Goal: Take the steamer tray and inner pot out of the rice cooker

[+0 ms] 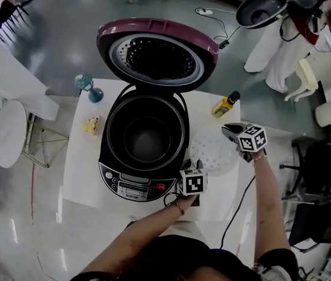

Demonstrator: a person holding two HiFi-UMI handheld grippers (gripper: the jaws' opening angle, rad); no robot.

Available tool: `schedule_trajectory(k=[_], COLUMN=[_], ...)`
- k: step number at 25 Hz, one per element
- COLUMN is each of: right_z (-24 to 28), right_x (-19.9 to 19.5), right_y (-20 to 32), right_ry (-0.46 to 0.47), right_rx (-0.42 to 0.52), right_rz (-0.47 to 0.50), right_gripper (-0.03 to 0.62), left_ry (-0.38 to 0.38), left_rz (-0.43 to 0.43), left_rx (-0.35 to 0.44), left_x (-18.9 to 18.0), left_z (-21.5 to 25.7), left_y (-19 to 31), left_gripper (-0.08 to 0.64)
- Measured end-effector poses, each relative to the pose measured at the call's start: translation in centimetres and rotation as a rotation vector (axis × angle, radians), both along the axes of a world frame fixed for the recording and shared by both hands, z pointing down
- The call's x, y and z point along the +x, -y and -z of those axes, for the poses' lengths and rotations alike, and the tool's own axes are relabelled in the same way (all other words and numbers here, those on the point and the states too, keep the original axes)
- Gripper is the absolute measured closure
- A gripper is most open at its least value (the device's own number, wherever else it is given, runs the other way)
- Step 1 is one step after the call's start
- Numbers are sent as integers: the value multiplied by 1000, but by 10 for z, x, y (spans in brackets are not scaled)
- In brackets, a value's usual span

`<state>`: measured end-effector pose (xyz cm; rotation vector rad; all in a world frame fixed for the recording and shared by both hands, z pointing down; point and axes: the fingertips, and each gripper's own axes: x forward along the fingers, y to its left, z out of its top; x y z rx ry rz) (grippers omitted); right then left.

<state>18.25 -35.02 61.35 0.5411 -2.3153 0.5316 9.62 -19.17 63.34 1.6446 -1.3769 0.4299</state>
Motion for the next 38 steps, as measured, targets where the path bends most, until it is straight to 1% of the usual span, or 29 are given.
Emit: schedule_trajectory(k=[4, 7, 11, 13, 17, 20, 24, 25, 27, 29, 30, 31, 33, 35, 36, 38], right_z=[-12, -18, -24, -26, -26, -24, -27, -27, -28, -29, -27, -24, -14, 1, 11, 38], right_x=[1, 0, -3, -3, -3, -1, -1, -2, -4, -4, -3, -1, 10, 22, 26, 30], right_y=[14, 24, 28, 30, 35, 41, 39, 36, 30, 27, 26, 26, 25, 24, 22, 13], right_ry=[-19, -3, 7, 3, 3, 2, -24, -32, -59, -92, -101, -109, -128, -118, -91, -18], right_rx=[3, -4, -2, 4, 17, 34, 37, 29, 18, 19, 23, 36, 83, 112, 114, 127], right_rz=[7, -7, -11, -7, -15, -47, -76, -73, -64, -65, -72, -85, -131, -197, -230, -279], right_gripper=[546, 546, 546, 545, 545, 546, 546, 546, 500, 443, 403, 382, 360, 354, 354, 354], left_ry=[5, 19, 60, 46, -25, -46, -76, -87, -102, -140, -173, -212, -295, -348, -358, -349], left_rz=[41, 76, 80, 84, 108, 85, 58, 46, 7, -37, -59, -87, -166, -253, -290, -340], left_rx=[-18, 3, 29, 27, 15, -21, -45, -45, -55, -87, -107, -123, -124, -89, -59, 28], left_x=[0, -5, -11, -9, -2, 2, 6, 10, 18, 25, 29, 34, 44, 49, 49, 43], left_z=[-6, -6, -8, -7, -5, -5, 2, 5, 9, 12, 15, 20, 40, 66, 80, 108], left_y=[14, 24, 29, 29, 26, 18, 2, -3, -14, -28, -36, -45, -65, -84, -92, -102], left_gripper=[449, 449, 449, 449, 416, 398, 385, 381, 370, 368, 368, 368, 368, 368, 368, 362])
